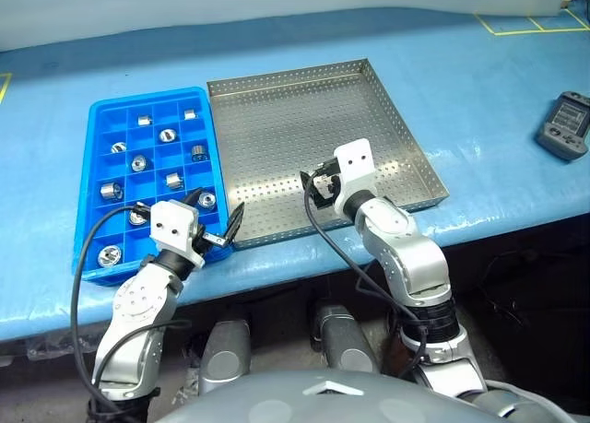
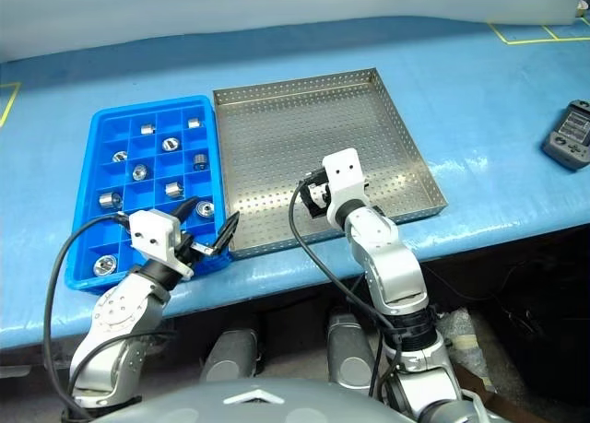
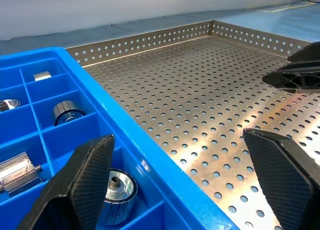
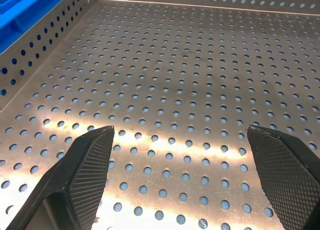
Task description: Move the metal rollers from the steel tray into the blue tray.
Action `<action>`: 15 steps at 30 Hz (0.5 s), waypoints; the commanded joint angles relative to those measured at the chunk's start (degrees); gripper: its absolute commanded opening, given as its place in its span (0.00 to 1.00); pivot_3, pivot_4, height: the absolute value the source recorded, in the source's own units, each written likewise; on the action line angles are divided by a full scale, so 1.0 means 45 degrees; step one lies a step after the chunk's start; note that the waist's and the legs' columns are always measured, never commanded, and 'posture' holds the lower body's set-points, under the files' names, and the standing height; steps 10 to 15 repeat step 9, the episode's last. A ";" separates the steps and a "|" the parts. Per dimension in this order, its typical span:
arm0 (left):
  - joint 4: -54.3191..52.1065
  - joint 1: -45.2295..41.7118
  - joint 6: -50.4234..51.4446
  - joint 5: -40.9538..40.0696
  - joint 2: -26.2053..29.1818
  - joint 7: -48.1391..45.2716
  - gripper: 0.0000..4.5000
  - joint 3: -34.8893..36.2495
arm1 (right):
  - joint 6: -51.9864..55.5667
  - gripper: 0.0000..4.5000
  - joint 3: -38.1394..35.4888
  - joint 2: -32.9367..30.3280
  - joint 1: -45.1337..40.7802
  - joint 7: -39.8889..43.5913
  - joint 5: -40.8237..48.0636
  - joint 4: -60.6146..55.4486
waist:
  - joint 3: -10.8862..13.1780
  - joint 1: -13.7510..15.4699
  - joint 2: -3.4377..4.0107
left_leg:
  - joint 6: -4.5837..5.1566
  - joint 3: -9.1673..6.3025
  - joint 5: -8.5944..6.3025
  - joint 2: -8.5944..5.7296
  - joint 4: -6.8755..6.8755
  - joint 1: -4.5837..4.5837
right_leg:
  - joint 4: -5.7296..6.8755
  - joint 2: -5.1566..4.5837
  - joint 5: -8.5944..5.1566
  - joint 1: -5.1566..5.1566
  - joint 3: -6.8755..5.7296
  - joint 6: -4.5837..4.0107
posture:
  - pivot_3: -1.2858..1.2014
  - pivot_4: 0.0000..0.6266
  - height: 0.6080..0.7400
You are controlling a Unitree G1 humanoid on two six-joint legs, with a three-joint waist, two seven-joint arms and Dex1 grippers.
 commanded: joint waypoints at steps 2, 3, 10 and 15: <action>0.0005 -0.0194 -0.0136 0.0248 -0.0014 0.0344 1.00 0.0187 | 0.0005 0.99 0.0247 -0.0282 0.0047 0.0375 0.0059 -0.0721 | 0.0000 -0.0003 -0.0001 | 0.0000 0.0002 0.0000 0.0000 0.0000 0.0001 | 0.0000 0.0000 0.0000 0.0000 0.0002 0.0000 | 0.55 0.24 1.00; 0.0048 -0.0219 -0.0103 0.0337 -0.0007 0.0419 1.00 0.0141 | 0.0005 0.99 0.0293 -0.0307 0.0095 0.0420 0.0061 -0.0736 | -0.0001 -0.0002 -0.0001 | 0.0000 0.0002 0.0000 -0.0001 -0.0001 0.0001 | 0.0000 0.0000 0.0000 0.0000 0.0001 0.0000 | 0.55 0.24 1.00; 0.0195 -0.0416 -0.0178 0.0584 -0.0183 0.0777 1.00 0.0104 | -0.0011 0.99 0.0666 -0.0543 0.0244 0.0746 0.0029 -0.0832 | -0.0001 -0.0002 -0.0002 | 0.0000 0.0002 0.0000 0.0000 0.0001 0.0002 | 0.0001 0.0001 0.0000 0.0002 0.0003 0.0001 | 0.54 0.24 1.00; 0.0195 -0.0416 -0.0178 0.0584 -0.0183 0.0777 1.00 0.0104 | -0.0011 0.99 0.0666 -0.0543 0.0244 0.0746 0.0029 -0.0832 | -0.0001 -0.0002 -0.0002 | 0.0000 0.0002 0.0000 0.0000 0.0001 0.0002 | 0.0001 0.0001 0.0000 0.0002 0.0003 0.0001 | 0.54 0.24 1.00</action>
